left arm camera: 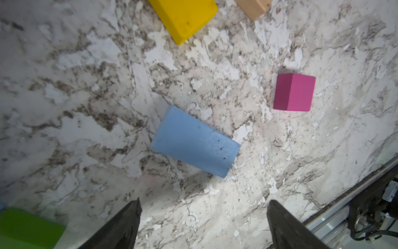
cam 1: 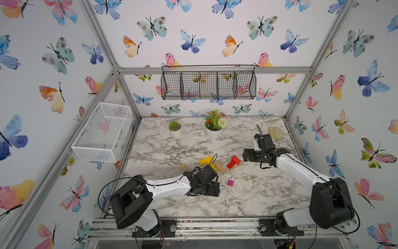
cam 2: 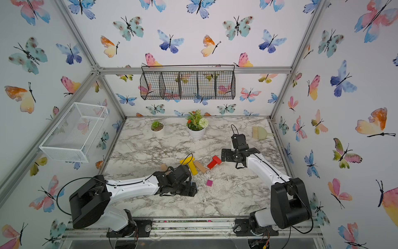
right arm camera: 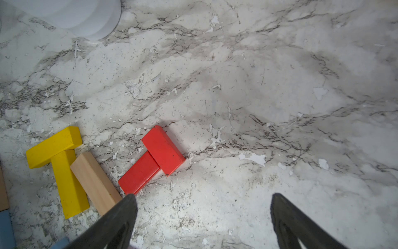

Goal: Assemble the letter v with building blocks
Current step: Pick up the building block from the center of the board.

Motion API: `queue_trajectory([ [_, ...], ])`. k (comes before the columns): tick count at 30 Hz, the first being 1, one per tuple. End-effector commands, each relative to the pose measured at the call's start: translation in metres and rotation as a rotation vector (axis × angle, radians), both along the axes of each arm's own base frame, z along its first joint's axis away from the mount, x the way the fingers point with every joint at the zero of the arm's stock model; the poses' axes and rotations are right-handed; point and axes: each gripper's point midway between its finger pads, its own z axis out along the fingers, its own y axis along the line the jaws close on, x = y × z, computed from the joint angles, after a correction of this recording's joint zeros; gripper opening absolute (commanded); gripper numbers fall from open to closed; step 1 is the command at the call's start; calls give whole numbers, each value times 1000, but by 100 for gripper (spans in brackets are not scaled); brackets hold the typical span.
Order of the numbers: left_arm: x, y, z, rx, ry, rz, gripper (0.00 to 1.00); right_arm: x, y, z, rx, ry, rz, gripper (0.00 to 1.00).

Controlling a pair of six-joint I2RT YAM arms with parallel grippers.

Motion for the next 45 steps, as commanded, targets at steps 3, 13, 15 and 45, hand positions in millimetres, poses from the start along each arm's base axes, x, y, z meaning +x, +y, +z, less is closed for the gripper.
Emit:
queue_trajectory([
  [3,-2,-6,-7,1,13,-28,89,-3,-3,-4,-5,7,2,98],
  [13,4,-21,-13,3,13,-56,81,-3,-4,-6,-13,11,-1,98],
  [15,5,-23,-13,3,10,-64,80,-2,-4,-5,-13,9,-1,98],
  [45,30,-19,-20,181,-60,-123,67,-3,1,-8,8,16,17,98],
])
